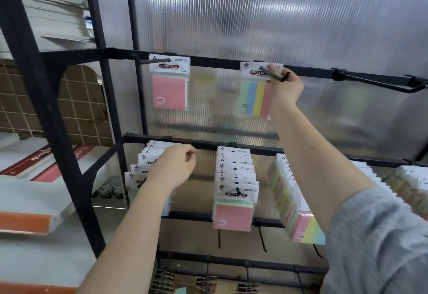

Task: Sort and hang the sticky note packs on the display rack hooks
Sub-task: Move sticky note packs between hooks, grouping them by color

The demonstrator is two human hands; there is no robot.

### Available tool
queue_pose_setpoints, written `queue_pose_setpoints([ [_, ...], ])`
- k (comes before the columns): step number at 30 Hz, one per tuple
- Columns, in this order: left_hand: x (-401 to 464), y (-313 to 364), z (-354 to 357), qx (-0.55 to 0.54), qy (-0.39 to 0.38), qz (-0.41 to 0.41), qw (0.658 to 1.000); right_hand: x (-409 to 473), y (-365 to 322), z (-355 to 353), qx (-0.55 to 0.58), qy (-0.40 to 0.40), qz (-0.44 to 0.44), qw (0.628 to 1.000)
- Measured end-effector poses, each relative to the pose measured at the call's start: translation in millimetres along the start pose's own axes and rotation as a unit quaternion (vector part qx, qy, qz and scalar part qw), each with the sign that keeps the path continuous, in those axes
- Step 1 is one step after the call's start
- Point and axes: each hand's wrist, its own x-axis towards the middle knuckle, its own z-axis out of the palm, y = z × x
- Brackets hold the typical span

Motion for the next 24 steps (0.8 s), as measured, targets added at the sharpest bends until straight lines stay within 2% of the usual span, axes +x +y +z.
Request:
queue_pose_setpoints([
  [4, -1.6, 1.1, -1.6, 0.003, 0.000, 0.002, 1.000, 5.9, 1.6, 7.1, -0.018, 0.043, -0.005, 0.999],
  [10, -4.8, 4.8, -5.1, 0.000, 0.008, 0.003, 1.000, 15.0, 6.0, 15.3, -0.012, 0.064, -0.010, 0.998],
  [17, -7.6, 2.0, -6.1, -0.003, 0.011, 0.000, 1.000, 12.8, 10.0, 8.5, -0.038, 0.124, -0.069, 0.989],
  [24, -14.7, -11.3, -14.4, -0.008, 0.024, -0.017, 1.000, -61.9, 35.5, -45.0, -0.079, 0.074, -0.048, 0.993],
])
